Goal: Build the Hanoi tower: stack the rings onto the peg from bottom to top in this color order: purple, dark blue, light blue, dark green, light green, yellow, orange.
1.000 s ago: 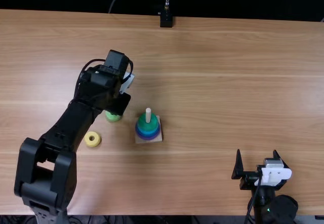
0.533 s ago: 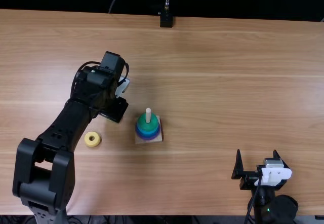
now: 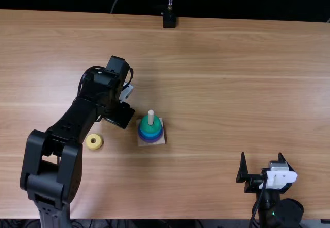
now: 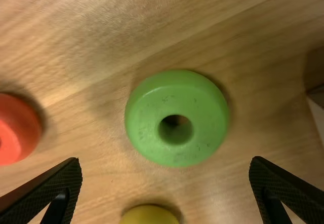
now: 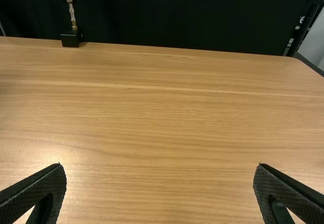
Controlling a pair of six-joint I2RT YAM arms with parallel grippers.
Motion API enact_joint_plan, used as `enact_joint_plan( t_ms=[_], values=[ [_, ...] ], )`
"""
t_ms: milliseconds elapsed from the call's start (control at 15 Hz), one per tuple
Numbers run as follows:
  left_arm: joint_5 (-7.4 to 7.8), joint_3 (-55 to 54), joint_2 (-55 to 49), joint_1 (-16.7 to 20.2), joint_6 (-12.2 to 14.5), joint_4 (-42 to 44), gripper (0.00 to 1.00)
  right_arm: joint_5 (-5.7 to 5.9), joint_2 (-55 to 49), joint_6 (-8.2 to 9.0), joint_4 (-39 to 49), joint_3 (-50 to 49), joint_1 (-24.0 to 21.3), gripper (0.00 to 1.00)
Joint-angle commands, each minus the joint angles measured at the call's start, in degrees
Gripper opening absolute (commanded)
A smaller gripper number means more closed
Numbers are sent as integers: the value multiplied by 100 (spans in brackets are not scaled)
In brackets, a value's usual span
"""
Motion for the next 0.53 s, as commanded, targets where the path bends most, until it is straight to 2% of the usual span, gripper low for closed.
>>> enact_joint_plan(
  t_ms=[0, 467],
  values=[
    [36, 182, 114, 18, 55, 9, 100, 2, -73, -8, -417, -388, -43, 100],
    [-27, 200, 325, 10, 55, 9, 100, 13, -73, -8, -417, -388, -43, 100]
  ],
)
